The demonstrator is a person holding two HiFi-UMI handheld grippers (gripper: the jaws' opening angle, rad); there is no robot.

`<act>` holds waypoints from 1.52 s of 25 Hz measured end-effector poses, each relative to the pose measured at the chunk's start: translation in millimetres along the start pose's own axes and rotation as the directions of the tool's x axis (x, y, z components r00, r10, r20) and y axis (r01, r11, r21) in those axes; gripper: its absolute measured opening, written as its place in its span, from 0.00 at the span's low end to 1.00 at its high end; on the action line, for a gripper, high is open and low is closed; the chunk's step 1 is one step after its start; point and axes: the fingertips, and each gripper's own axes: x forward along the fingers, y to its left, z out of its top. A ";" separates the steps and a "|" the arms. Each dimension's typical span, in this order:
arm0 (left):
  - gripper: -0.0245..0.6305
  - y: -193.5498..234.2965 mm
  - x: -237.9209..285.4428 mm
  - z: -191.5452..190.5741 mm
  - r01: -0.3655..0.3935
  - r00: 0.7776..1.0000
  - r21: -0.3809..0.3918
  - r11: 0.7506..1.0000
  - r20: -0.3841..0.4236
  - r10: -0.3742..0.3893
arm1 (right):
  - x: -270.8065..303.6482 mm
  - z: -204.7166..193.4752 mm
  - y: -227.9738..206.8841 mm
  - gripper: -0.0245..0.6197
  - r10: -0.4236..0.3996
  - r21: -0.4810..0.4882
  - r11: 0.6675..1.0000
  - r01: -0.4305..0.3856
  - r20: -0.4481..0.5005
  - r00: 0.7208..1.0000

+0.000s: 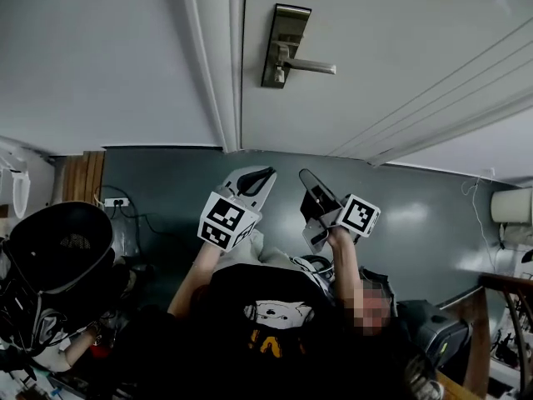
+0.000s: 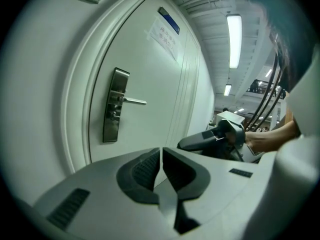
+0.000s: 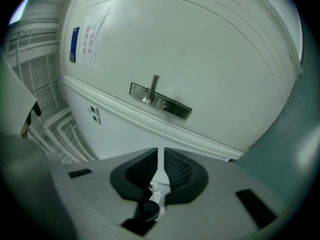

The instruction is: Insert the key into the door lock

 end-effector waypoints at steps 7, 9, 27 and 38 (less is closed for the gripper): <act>0.07 -42.8 5.1 -5.4 0.024 0.999 0.013 1.000 -0.033 -0.023 | -49.6 -2.4 7.2 0.08 -0.014 -0.062 0.998 0.017 0.034 0.999; 0.07 -56.4 -0.1 -9.7 0.022 0.999 0.015 1.000 -0.045 -0.021 | -61.6 -10.4 10.2 0.10 -0.012 -0.077 0.997 0.014 0.029 1.000; 0.07 -143.2 -71.2 -40.1 0.002 0.998 0.010 1.000 -0.071 -0.001 | -141.3 -83.2 33.7 0.07 -0.004 -0.210 0.978 0.009 0.026 1.000; 0.07 -184.6 -97.0 -34.9 0.024 0.999 0.028 0.999 -0.022 -0.023 | -181.5 -112.7 50.2 0.07 -0.024 -0.356 0.934 0.033 0.029 0.999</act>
